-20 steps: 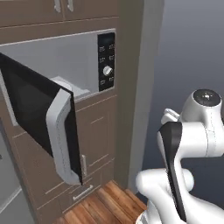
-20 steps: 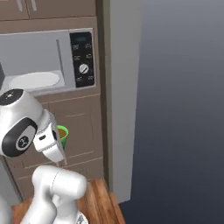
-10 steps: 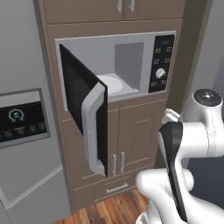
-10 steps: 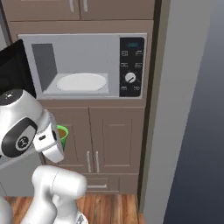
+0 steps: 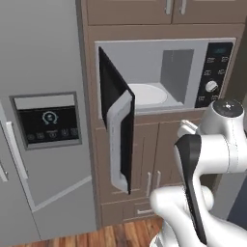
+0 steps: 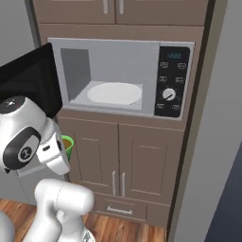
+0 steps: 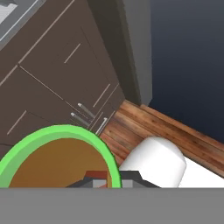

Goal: Place the microwavable item in the microwave. Then, close the microwave door and press the start button.

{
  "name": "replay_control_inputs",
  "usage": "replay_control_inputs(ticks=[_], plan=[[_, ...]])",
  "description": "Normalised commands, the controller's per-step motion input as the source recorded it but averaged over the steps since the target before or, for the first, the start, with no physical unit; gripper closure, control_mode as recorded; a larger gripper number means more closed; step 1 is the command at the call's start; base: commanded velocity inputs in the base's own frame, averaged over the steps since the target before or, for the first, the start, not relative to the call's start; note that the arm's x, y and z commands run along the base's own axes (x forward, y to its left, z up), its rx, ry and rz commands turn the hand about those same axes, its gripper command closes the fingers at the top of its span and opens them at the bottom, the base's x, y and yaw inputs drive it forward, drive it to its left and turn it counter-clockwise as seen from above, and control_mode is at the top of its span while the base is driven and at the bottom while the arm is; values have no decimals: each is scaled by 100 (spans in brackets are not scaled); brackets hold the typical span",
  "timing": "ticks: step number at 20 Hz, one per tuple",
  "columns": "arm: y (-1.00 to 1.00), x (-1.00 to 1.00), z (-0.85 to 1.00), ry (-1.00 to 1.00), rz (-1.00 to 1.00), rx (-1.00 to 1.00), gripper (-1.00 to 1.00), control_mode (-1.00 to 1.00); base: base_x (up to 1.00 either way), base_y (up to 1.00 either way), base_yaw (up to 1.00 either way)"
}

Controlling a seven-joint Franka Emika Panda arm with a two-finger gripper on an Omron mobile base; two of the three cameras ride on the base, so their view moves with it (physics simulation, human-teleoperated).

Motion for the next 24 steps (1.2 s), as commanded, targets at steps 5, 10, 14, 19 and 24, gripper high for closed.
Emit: replay_control_inputs(ticks=[5, 10, 14, 19, 24], plan=[[0, 0, 0, 0, 0, 0, 100, 100, 30, -29, 19], [0, 0, 0, 0, 0, 0, 100, 100, 41, -32, 16], [0, 0, 0, 0, 0, 0, 100, 100, 34, -22, 12], [0, 0, 0, 0, 0, 0, 100, 100, 8, -3, 3], [0, 0, 0, 0, 0, 0, 100, 100, 1, -2, 0]])
